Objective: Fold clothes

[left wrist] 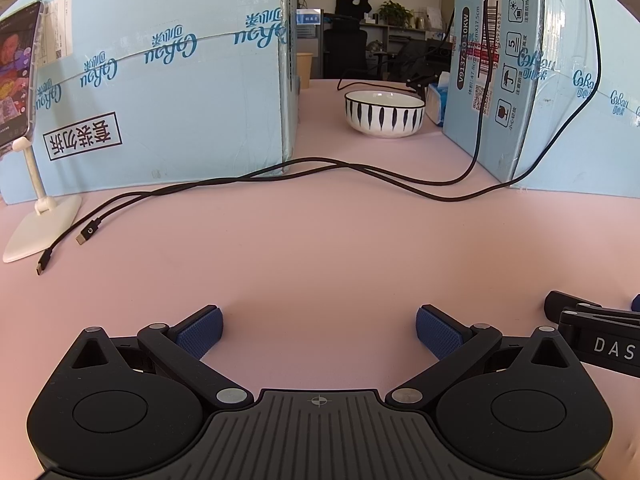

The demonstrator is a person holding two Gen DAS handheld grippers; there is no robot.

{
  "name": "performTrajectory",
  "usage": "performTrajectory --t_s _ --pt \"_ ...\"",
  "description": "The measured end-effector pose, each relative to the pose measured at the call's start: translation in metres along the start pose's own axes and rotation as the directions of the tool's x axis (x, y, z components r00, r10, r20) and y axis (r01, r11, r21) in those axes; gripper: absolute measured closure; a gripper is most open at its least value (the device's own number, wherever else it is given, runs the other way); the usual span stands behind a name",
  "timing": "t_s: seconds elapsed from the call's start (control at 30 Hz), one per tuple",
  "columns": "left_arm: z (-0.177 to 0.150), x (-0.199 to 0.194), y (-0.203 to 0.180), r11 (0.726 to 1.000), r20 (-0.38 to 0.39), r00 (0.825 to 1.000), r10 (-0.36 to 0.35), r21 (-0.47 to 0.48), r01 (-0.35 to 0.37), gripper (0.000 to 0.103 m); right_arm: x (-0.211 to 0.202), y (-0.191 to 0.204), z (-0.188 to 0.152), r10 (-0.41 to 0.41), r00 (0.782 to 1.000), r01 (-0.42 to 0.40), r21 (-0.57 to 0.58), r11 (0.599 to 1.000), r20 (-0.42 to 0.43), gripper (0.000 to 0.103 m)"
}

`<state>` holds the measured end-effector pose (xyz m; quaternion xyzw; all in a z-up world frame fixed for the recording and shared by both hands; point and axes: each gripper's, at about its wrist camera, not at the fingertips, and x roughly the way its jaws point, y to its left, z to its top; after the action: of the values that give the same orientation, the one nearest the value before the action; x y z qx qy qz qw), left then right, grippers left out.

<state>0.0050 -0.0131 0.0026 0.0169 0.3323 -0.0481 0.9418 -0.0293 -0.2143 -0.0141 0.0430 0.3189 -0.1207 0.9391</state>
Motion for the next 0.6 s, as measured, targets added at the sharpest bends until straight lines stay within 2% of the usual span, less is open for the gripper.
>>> performTrajectory --t_s 0.6 --pt "0.0004 0.0001 -0.0010 1.000 0.000 1.000 0.002 0.002 -0.002 0.000 0.0000 -0.0002 -0.0001 0.001 1.000 -0.001 0.000 1.000 0.000 0.000"
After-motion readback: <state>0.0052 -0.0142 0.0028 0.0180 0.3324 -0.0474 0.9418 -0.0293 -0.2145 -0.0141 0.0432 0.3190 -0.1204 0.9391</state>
